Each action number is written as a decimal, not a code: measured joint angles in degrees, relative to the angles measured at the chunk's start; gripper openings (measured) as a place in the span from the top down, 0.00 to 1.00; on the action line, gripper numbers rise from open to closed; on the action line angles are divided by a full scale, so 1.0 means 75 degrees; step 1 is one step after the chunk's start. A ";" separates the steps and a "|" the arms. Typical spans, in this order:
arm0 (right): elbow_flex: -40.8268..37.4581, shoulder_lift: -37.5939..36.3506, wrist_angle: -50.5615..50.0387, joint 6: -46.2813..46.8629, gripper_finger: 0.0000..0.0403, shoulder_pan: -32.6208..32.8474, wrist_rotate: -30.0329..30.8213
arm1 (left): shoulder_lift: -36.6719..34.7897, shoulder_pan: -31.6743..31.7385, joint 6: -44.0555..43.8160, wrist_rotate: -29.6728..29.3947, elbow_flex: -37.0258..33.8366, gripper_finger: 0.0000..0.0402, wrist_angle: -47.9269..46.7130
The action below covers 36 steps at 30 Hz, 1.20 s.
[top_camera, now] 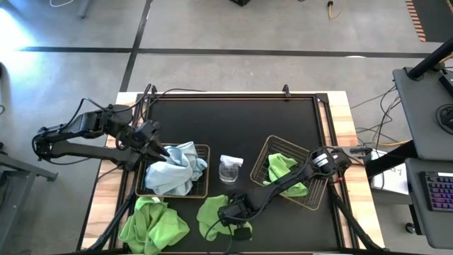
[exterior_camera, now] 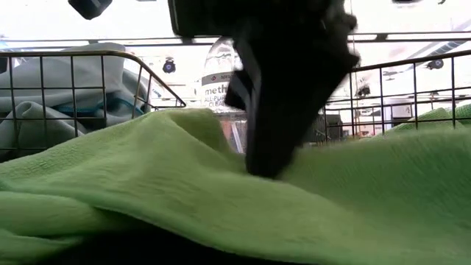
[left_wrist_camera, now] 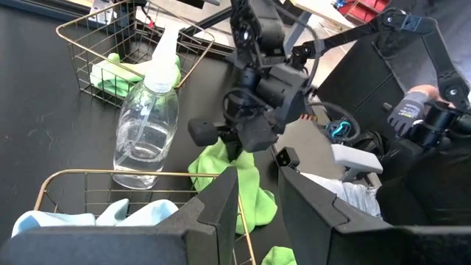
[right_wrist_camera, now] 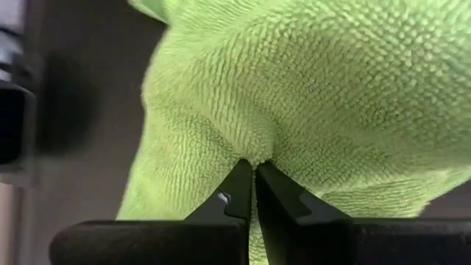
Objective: Sort microfiber towel by color & place in baskets
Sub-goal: Put the green microfiber towel into the right wire basket
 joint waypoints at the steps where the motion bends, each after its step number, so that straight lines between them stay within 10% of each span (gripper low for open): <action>1: 0.0087 -0.0045 -0.0015 0.0036 0.98 0.0005 0.0000 | 0.0000 0.0000 0.0000 0.0000 0.0000 0.79 0.0000; 26: 0.3285 -0.0555 -0.1013 0.0076 0.98 0.0020 0.0706 | -0.0080 0.0000 0.0000 0.0003 0.0003 0.79 -0.0146; 36: 0.4246 -0.0700 -0.3828 0.0237 0.98 0.0229 0.2697 | -0.0172 0.0000 0.0000 0.0003 0.0003 0.79 -0.0273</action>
